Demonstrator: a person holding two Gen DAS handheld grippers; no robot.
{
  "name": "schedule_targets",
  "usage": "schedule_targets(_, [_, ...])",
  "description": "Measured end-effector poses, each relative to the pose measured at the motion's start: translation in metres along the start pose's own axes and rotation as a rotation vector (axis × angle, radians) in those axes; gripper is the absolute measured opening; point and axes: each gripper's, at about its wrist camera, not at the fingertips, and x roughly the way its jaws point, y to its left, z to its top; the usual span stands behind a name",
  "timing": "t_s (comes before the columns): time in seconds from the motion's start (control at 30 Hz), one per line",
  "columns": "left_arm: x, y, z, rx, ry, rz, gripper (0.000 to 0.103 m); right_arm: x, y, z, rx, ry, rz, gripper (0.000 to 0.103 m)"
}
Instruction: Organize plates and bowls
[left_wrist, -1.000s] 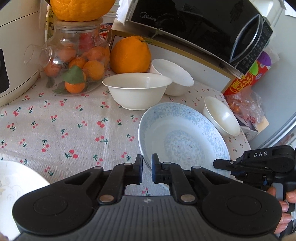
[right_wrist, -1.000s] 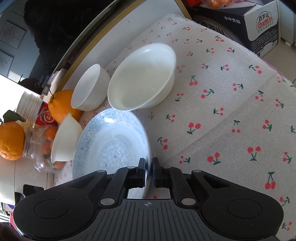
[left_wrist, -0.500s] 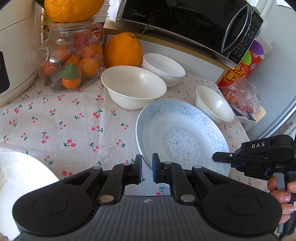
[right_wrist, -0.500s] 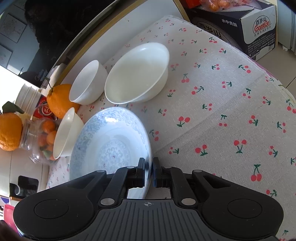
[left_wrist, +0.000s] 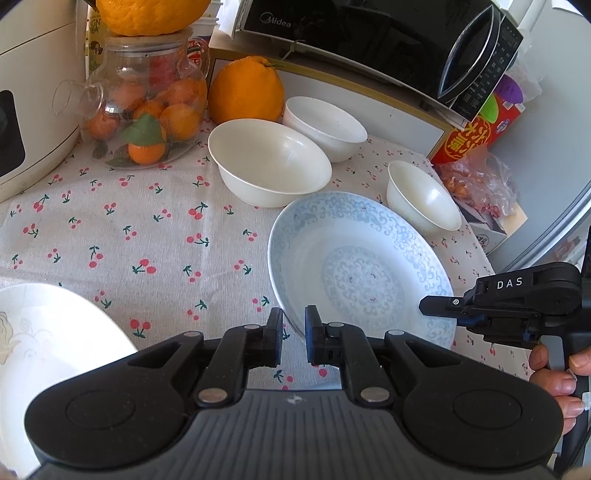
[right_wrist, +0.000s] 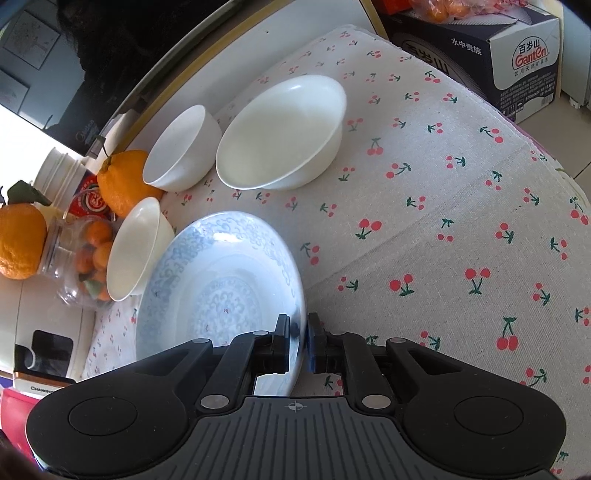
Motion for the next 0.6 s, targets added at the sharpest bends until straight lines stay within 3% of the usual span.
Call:
schedule_targets(0.1, [-0.001,-0.001,0.001,0.012,0.010,0.001,0.012,-0.001,0.001,0.000,-0.009,0.011,-0.004,0.012])
schedule_targets(0.2, [-0.003,-0.001,0.000,0.018,0.008,0.022,0.023,-0.005,0.001,-0.002,-0.010,0.013,-0.003,0.012])
schedule_targets(0.3, [-0.009,-0.002,-0.002,0.027,-0.004,0.027,0.029,-0.011,0.001,-0.003,-0.021,0.004,-0.012,0.019])
schedule_targets(0.37, [-0.014,-0.002,-0.003,0.031,-0.018,0.021,0.037,-0.016,0.002,-0.004,-0.027,-0.004,-0.012,0.023])
schedule_targets(0.47, [-0.023,-0.004,-0.004,0.036,-0.042,0.013,0.049,-0.023,0.003,-0.006,-0.035,-0.010,-0.007,0.037])
schedule_targets(0.6, [-0.035,-0.006,-0.006,0.045,-0.074,-0.005,0.067,-0.033,0.009,-0.010,-0.067,-0.029,0.016,0.063])
